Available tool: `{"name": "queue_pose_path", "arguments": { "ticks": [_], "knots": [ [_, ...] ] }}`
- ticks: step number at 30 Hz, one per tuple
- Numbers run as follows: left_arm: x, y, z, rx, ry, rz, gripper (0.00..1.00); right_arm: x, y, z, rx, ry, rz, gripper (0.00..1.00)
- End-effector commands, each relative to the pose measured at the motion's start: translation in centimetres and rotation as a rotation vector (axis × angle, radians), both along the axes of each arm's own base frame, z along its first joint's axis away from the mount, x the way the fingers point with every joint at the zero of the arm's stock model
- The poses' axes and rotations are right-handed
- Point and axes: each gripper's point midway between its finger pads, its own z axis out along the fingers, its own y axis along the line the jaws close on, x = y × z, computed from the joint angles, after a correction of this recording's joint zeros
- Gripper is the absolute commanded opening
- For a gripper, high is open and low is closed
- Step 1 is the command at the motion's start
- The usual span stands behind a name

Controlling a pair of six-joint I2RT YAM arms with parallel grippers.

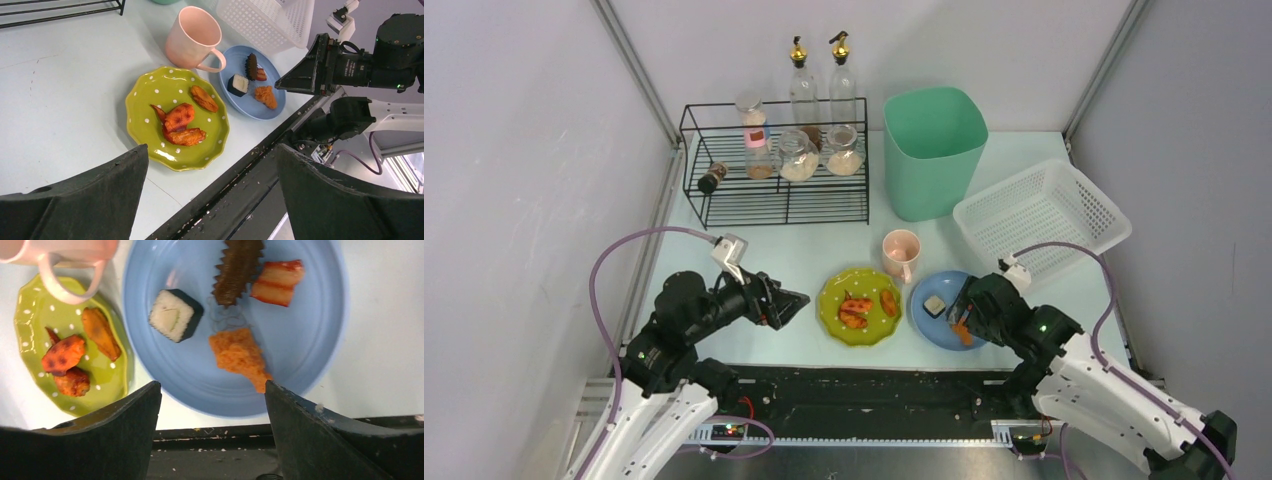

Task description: Clear the kitchen counter

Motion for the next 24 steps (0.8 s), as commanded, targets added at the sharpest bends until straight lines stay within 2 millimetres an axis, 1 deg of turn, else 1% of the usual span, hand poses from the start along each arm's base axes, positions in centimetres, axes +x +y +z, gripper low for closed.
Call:
{"name": "queue_pose_path", "arguments": {
  "ticks": [1, 5, 7, 10, 11, 12, 13, 14, 15, 16, 17, 18, 19, 20, 21, 22, 24],
  "knots": [
    [-0.1, -0.4, 0.4, -0.006, -0.027, -0.031, 1.00, -1.3, -2.6, -0.3, -0.038, 0.050, -0.083, 0.79],
    [-0.1, -0.4, 0.4, -0.006, -0.024, -0.032, 1.00, -1.3, -3.5, -0.2, -0.031, 0.059, -0.153, 0.78],
    [-0.1, -0.5, 0.4, -0.005, -0.026, -0.035, 1.00, -0.6, -3.3, 0.2, -0.021, 0.036, -0.156, 0.78],
    [-0.1, -0.5, 0.3, -0.005, -0.021, -0.036, 1.00, 1.8, -1.1, 2.3, 0.060, -0.062, -0.111, 0.77],
    [-0.1, -0.5, 0.3, -0.003, -0.021, -0.036, 1.00, 2.5, -0.6, 3.0, 0.054, -0.080, -0.087, 0.76],
    [-0.1, -0.5, 0.3, -0.003, -0.021, -0.036, 1.00, 3.6, 0.3, 4.9, 0.080, -0.122, -0.072, 0.76],
    [-0.1, -0.5, 0.2, -0.002, -0.018, -0.036, 1.00, 4.1, 0.7, 4.8, 0.042, -0.111, -0.044, 0.75],
    [0.0, -0.5, 0.2, -0.001, -0.017, -0.035, 1.00, 5.0, 1.3, 6.6, 0.053, -0.146, -0.033, 0.75],
    [0.0, -0.5, 0.1, 0.001, -0.015, -0.034, 1.00, 5.5, 1.8, 6.5, 0.014, -0.135, -0.002, 0.76],
    [0.1, -0.5, 0.1, 0.001, -0.015, -0.031, 1.00, 6.5, 2.5, 8.1, 0.032, -0.179, 0.008, 0.76],
    [0.0, -0.5, 0.2, 0.001, -0.017, -0.032, 1.00, 7.0, 3.1, 8.1, 0.008, -0.186, 0.038, 0.76],
    [0.1, -0.5, 0.2, 0.000, -0.018, -0.031, 1.00, 8.0, 4.0, 9.6, 0.036, -0.237, 0.049, 0.76],
    [0.0, -0.4, 0.3, -0.002, -0.023, -0.030, 1.00, 8.5, 4.6, 9.6, 0.026, -0.250, 0.083, 0.77],
    [0.1, -0.3, 0.3, -0.001, -0.025, -0.023, 1.00, 9.6, 5.5, 11.0, 0.058, -0.300, 0.090, 0.77],
    [0.1, -0.3, 0.4, -0.003, -0.030, -0.019, 1.00, 10.1, 6.2, 11.0, 0.053, -0.303, 0.119, 0.77],
    [0.1, -0.2, 0.4, -0.004, -0.032, -0.013, 1.00, 11.3, 7.2, 11.9, 0.069, -0.333, 0.131, 0.77],
    [0.3, 0.0, 0.5, -0.004, -0.039, -0.002, 1.00, 12.7, 8.9, 13.3, 0.086, -0.379, 0.177, 0.77]
  ]
}}
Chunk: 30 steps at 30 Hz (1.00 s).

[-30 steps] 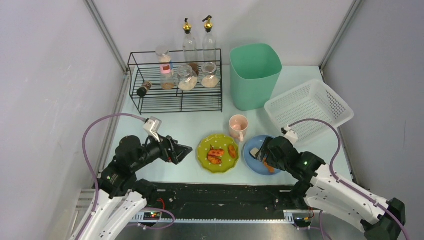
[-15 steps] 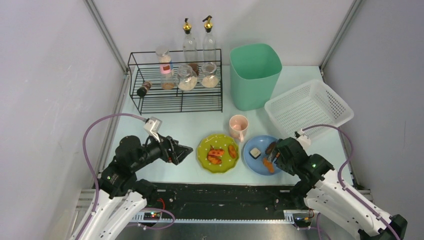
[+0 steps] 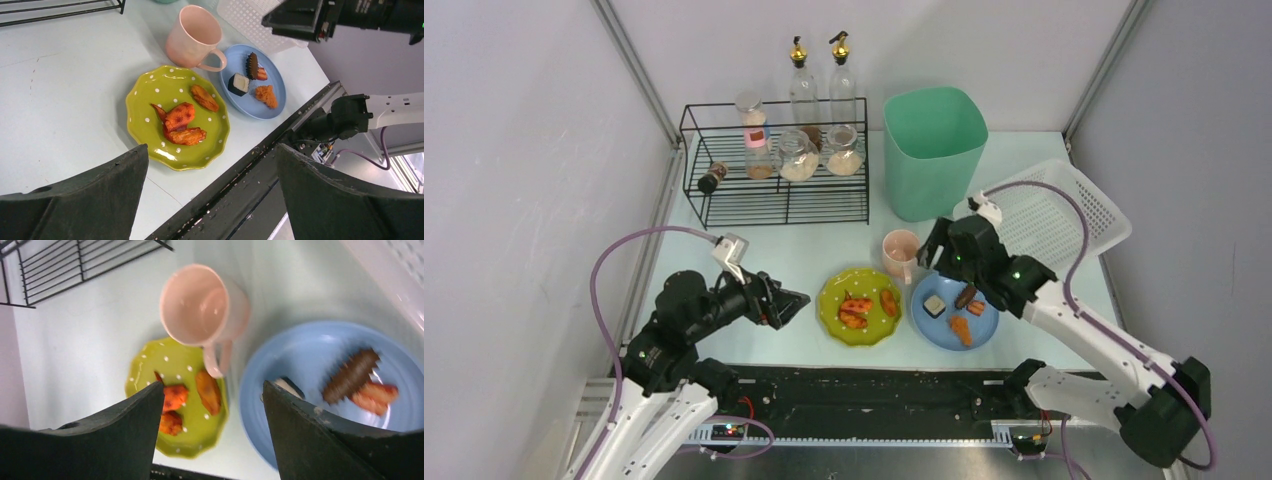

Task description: Clear the kitchen counter

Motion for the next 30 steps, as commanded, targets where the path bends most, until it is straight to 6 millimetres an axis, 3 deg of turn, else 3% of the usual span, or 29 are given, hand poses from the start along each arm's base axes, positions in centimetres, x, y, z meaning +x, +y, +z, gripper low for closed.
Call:
{"name": "queue_pose_path", "arguments": {
  "ticks": [1, 9, 10, 11, 12, 13, 14, 19, 30],
  "knots": [
    [0.2, 0.2, 0.7, -0.007, -0.047, 0.005, 1.00, 4.6, 4.6, 6.0, 0.067, -0.222, 0.123, 0.77],
    [2.1, 3.2, 1.6, -0.016, -0.099, 0.187, 1.00, 9.8, 9.2, 9.6, 0.148, -0.371, 0.123, 0.77],
    [2.2, 3.4, 1.7, -0.016, -0.104, 0.204, 1.00, 10.3, 9.8, 9.2, 0.159, -0.367, 0.114, 0.77],
    [2.5, 3.8, 1.7, -0.014, -0.105, 0.226, 1.00, 11.0, 10.3, 10.3, 0.186, -0.404, 0.103, 0.77],
    [2.6, 3.9, 1.7, -0.014, -0.106, 0.235, 1.00, 11.7, 11.0, 9.6, 0.179, -0.398, 0.096, 0.78],
    [2.8, 4.1, 1.7, -0.013, -0.106, 0.247, 1.00, 12.1, 11.8, 10.6, 0.198, -0.427, 0.095, 0.77],
    [2.8, 4.2, 1.7, -0.013, -0.105, 0.251, 1.00, 12.9, 12.3, 9.6, 0.179, -0.417, 0.088, 0.77],
    [2.9, 4.4, 1.6, -0.012, -0.102, 0.264, 1.00, 16.1, 14.4, 8.2, 0.151, -0.426, 0.063, 0.77],
    [2.9, 4.7, 1.8, -0.017, -0.115, 0.280, 1.00, 20.8, 14.5, 5.6, 0.038, -0.433, 0.024, 0.73]
  ]
}}
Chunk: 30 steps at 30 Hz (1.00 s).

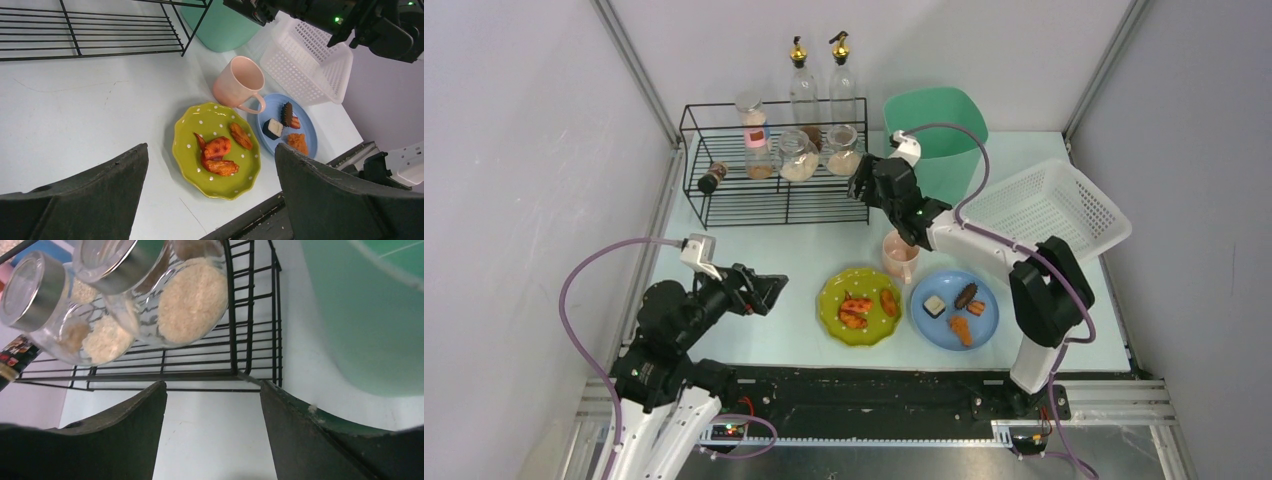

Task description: Clear the kitchen counter

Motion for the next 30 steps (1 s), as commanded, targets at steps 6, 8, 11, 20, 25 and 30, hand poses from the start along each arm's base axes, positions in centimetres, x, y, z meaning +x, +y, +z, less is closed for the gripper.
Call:
{"name": "queue_pose_path", "arguments": {
  "ticks": [6, 8, 11, 20, 25, 30],
  "knots": [
    [0.3, 0.1, 0.2, 0.000, -0.016, 0.006, 1.00, 4.0, 0.1, 1.7, -0.063, -0.099, -0.017, 0.72],
    [0.3, 0.1, 0.2, 0.000, -0.016, 0.006, 1.00, 4.5, 0.3, 1.4, -0.068, -0.097, -0.005, 0.71],
    [0.3, 0.1, 0.2, 0.000, -0.014, 0.005, 1.00, 5.1, 0.6, 1.0, -0.076, -0.088, 0.005, 0.70],
    [0.3, 0.1, 0.1, 0.000, -0.013, 0.005, 1.00, 5.2, 1.0, -0.9, -0.108, -0.057, 0.032, 0.64],
    [0.3, 0.1, 0.1, 0.001, -0.013, 0.008, 1.00, 5.0, 1.4, -1.4, -0.118, -0.050, 0.066, 0.56],
    [0.4, 0.2, 0.2, 0.001, -0.014, 0.009, 1.00, 4.9, 1.8, -1.8, -0.129, -0.048, 0.101, 0.48]
  ]
}}
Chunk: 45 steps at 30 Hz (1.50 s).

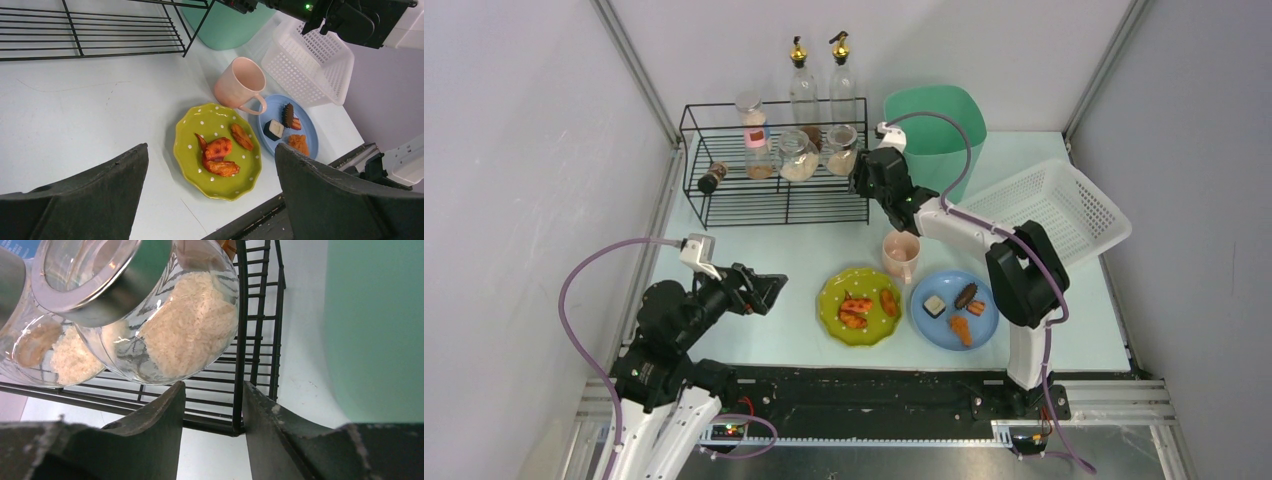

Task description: Clear the kitchen counter

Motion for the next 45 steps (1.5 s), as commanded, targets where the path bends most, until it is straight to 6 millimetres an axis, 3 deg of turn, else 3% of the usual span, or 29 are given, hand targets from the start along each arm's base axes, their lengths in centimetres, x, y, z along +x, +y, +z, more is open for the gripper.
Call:
{"name": "queue_pose_path", "arguments": {
  "ticks": [1, 17, 22, 45],
  "knots": [
    [0.3, 0.0, 0.2, 0.000, -0.014, 0.003, 1.00, 0.7, 0.6, 0.2, -0.019, -0.019, 0.042, 0.46],
    [0.4, 0.1, 0.1, 0.002, -0.010, 0.005, 1.00, 0.0, 1.0, -1.5, -0.085, -0.024, 0.154, 0.16],
    [0.4, 0.1, 0.0, 0.002, -0.008, 0.005, 1.00, -0.7, 2.0, -2.3, -0.088, -0.021, 0.261, 0.00],
    [0.6, 0.3, -0.1, 0.005, 0.001, 0.018, 1.00, -8.3, 8.8, -5.1, -0.137, -0.063, 0.861, 0.00]
  ]
}}
